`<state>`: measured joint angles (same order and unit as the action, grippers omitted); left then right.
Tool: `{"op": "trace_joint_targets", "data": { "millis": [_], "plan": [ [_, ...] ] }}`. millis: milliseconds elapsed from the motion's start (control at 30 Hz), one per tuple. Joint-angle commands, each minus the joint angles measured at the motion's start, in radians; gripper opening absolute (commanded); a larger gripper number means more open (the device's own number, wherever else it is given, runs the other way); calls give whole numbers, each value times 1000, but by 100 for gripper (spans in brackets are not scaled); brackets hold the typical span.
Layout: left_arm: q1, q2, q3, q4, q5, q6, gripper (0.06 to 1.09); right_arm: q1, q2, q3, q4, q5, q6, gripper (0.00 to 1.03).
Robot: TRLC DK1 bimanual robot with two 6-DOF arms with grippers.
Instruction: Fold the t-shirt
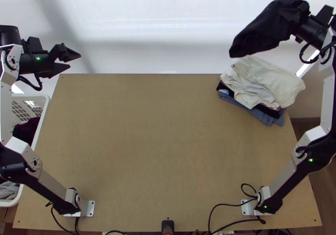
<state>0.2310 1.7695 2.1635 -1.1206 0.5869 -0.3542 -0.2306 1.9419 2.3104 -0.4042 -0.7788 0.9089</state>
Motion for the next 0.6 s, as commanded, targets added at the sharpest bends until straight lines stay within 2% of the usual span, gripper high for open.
{"op": "trace_joint_targets", "data": {
  "millis": [0, 333, 567],
  "plan": [
    [-4, -24, -14, -8, 4, 14, 104, -19, 40, 3, 30, -51, 16, 3],
    [-10, -31, -19, -8, 4, 11, 104, -62, 106, -13, 15, -70, -28, 3],
    [-10, -36, -22, -8, 4, 17, 104, -113, 98, -39, -171, -46, -203, 3]
  ]
}}
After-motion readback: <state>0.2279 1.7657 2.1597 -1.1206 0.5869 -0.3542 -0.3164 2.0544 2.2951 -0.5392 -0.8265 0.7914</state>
